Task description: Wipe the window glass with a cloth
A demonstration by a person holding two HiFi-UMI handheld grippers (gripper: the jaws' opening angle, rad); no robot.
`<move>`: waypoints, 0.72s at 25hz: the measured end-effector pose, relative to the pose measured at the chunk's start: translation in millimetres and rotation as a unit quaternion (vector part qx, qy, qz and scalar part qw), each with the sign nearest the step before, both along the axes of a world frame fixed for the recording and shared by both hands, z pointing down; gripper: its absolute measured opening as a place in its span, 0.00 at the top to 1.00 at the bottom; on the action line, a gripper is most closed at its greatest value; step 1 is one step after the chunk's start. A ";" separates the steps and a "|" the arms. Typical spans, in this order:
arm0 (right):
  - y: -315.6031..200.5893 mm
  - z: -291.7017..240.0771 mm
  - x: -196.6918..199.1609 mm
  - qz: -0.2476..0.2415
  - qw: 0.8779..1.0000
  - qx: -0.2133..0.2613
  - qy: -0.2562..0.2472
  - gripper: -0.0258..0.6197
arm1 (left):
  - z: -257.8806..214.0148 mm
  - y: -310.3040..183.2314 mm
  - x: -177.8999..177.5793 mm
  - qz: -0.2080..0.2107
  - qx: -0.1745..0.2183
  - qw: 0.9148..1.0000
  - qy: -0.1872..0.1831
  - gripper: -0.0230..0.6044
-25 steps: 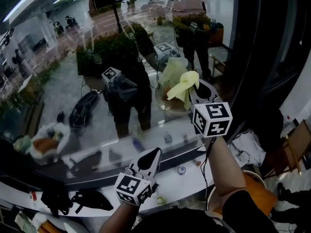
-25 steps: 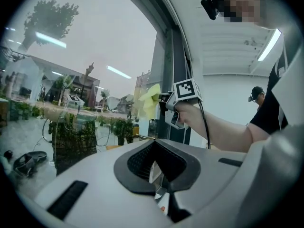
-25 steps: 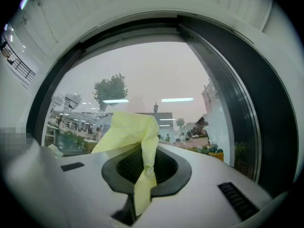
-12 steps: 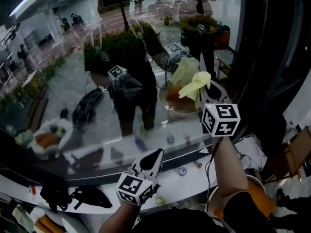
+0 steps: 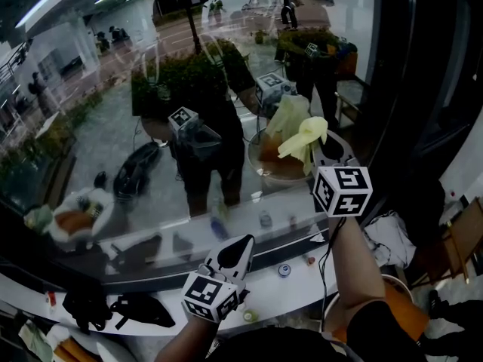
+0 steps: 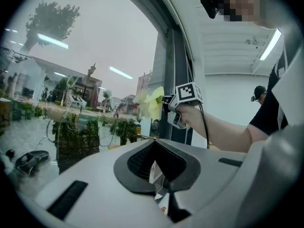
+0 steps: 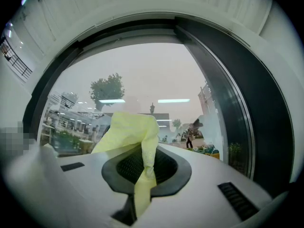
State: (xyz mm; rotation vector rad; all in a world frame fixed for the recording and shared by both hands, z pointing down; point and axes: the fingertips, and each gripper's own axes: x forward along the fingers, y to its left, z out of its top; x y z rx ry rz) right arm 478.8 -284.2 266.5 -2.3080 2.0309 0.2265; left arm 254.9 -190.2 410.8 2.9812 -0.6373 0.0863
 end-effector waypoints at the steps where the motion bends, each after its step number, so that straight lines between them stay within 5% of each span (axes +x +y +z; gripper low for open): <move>1: 0.5 -0.6 -0.6 0.000 1.000 0.000 0.001 0.90 | -0.3 0.4 -0.1 0.000 0.000 1.000 0.001 0.96; 18: 1.8 -0.4 0.6 -0.005 1.000 0.005 -0.005 0.90 | 3.7 1.1 -14.8 -0.028 -0.008 1.000 -0.006 0.96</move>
